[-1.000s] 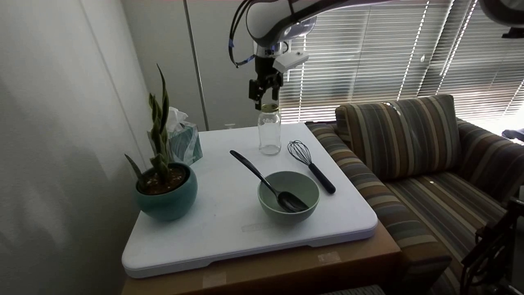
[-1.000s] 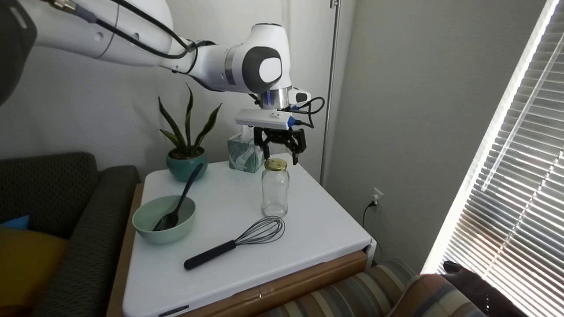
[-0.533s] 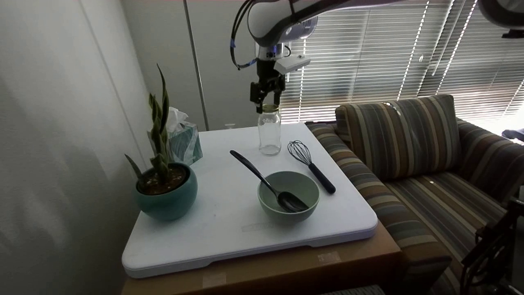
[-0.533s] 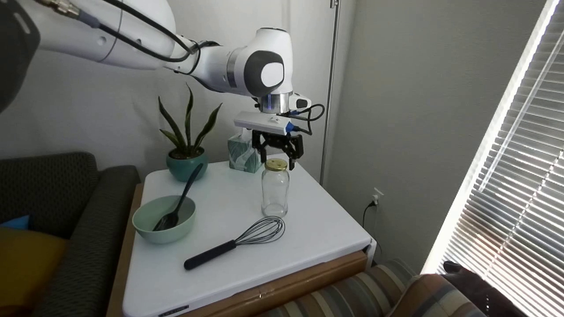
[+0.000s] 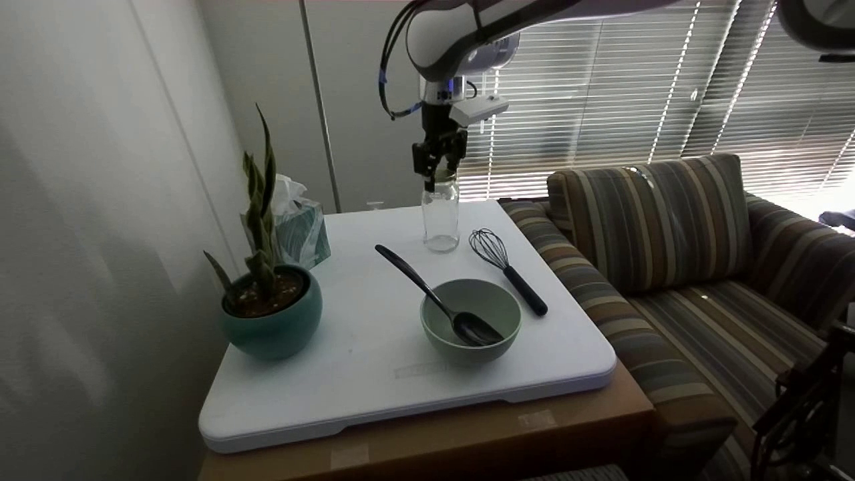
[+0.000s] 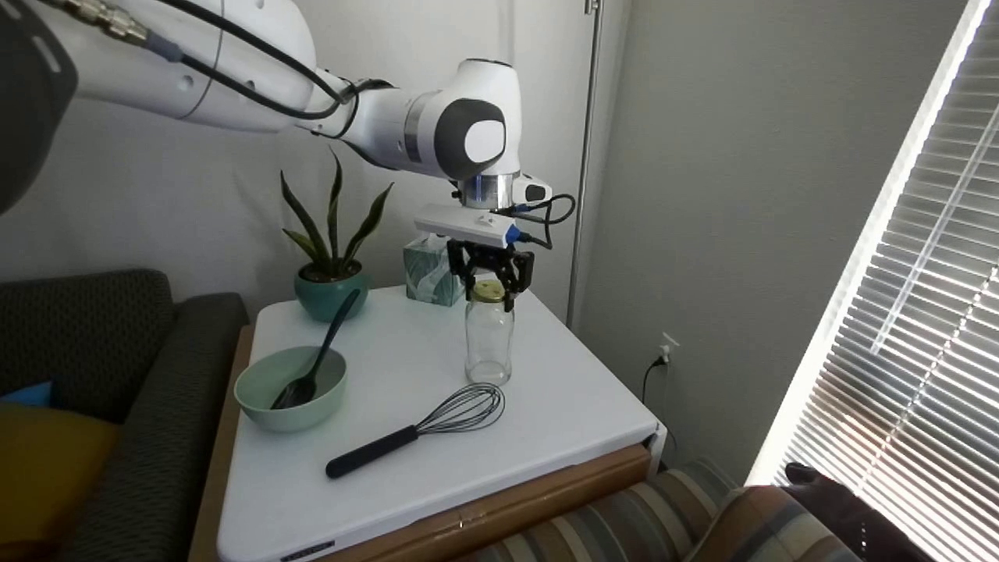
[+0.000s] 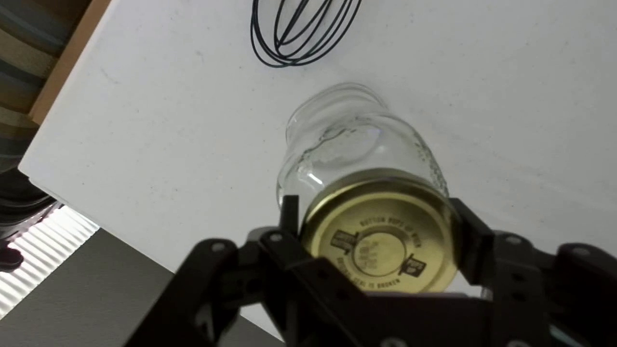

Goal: Take the lid off the jar and put it on the tray

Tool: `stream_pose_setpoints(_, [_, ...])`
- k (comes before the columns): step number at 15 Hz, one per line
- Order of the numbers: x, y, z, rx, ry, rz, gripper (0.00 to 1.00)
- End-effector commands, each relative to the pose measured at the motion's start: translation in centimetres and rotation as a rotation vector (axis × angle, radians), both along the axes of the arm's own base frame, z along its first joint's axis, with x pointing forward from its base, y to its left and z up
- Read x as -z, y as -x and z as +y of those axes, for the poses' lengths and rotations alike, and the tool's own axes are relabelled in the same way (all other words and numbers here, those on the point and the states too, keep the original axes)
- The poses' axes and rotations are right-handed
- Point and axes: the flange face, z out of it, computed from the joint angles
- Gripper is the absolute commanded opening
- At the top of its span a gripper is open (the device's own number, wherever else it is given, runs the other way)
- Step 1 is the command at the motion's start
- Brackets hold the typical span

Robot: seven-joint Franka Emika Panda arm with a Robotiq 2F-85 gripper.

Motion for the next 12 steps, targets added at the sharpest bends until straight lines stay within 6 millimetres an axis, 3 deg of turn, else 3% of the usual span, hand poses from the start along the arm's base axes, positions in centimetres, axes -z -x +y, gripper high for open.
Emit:
stream_pose_setpoints(1, [-0.2,0.0,0.0,0.001,-0.012,0.008,0.47])
stream_pose_setpoints(5, [-0.6,0.0,0.3,-0.002,0.004,0.007,0.47])
stream_pose_setpoints(12, [-4.1,-0.5,1.0,-0.042,0.043,-0.034,0.47])
